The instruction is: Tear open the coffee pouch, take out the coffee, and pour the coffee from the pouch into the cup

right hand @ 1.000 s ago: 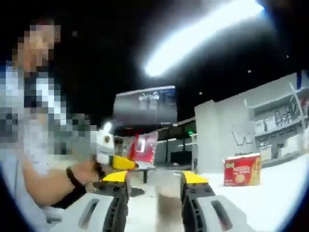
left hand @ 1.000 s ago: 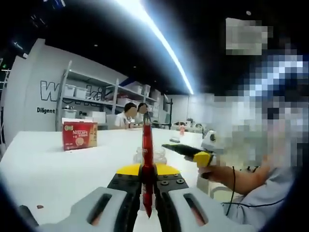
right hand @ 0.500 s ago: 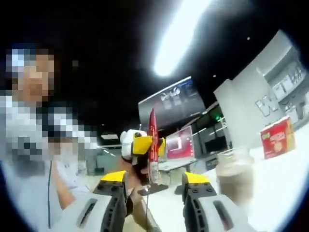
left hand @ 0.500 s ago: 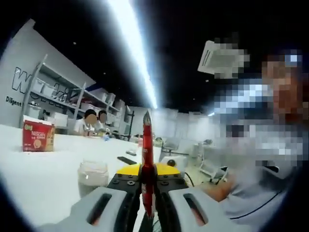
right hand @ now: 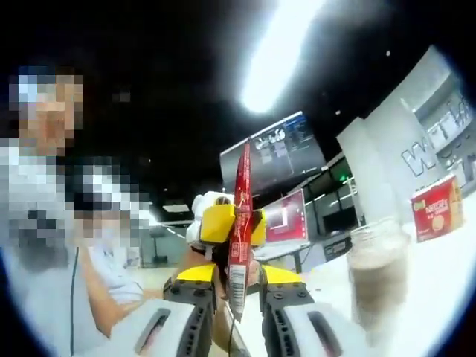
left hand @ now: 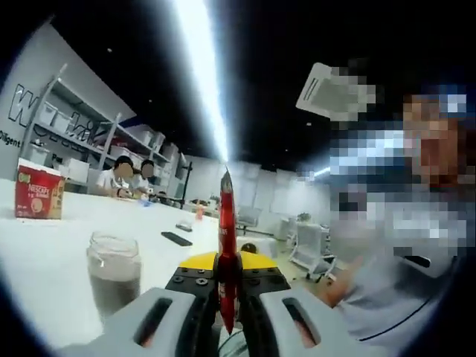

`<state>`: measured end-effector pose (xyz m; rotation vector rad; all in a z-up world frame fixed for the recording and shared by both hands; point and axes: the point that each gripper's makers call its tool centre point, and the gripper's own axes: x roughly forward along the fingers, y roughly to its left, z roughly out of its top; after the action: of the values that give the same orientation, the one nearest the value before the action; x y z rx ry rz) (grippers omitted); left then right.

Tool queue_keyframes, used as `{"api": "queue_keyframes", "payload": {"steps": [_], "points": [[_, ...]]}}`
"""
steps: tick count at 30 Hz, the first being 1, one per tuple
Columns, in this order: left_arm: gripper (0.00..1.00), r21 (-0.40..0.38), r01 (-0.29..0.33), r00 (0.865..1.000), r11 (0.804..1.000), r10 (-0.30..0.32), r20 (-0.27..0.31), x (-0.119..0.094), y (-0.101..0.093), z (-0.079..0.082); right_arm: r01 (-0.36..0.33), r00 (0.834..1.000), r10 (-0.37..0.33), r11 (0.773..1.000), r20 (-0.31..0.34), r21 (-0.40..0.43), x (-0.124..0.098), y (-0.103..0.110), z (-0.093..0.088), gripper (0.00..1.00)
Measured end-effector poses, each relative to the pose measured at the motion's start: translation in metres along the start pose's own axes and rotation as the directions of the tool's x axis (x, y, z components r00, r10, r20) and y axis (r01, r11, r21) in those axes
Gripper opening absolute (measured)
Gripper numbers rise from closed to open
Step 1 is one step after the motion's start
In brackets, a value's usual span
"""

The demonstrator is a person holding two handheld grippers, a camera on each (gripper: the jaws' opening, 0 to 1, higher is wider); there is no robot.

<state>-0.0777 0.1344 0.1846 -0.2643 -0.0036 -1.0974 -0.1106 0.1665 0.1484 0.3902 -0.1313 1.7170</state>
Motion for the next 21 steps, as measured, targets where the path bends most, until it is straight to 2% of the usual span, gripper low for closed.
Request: {"api": "queue_keyframes", "payload": {"steps": [2, 4, 7, 12, 17, 21], "points": [[0.11, 0.014, -0.030, 0.999, 0.999, 0.031, -0.022, -0.0001, 0.0048, -0.0039, 0.001, 1.000, -0.001, 1.000, -0.001, 0.021, -0.0010, -0.0005, 0.0002, 0.16], [0.11, 0.016, -0.031, 0.999, 0.999, 0.031, -0.030, 0.0000, 0.0042, -0.0048, 0.011, 1.000, -0.011, 1.000, -0.015, 0.023, -0.0017, -0.0023, -0.0019, 0.12], [0.11, 0.022, -0.032, 0.999, 0.999, 0.033, -0.028, -0.0028, 0.0037, -0.0033, 0.009, 1.000, -0.009, 0.999, -0.014, 0.035, -0.0028, -0.0024, -0.0014, 0.12], [0.12, 0.009, -0.024, 0.999, 1.000, 0.025, -0.025, -0.0046, 0.0039, -0.0030, 0.021, 0.999, -0.021, 1.000, -0.038, 0.006, -0.0024, -0.0017, -0.0008, 0.11], [0.12, 0.034, -0.009, 1.000, 0.999, 0.010, -0.017, -0.0036, 0.0031, -0.0016, 0.022, 0.999, -0.021, 0.999, -0.041, 0.030, -0.0037, -0.0019, -0.0003, 0.10], [0.13, 0.040, 0.022, 1.000, 0.999, -0.021, -0.018, -0.0045, -0.0032, -0.0005, -0.022, 1.000, 0.024, 0.996, -0.018, 0.083, -0.0027, 0.0055, -0.0002, 0.10]]}}
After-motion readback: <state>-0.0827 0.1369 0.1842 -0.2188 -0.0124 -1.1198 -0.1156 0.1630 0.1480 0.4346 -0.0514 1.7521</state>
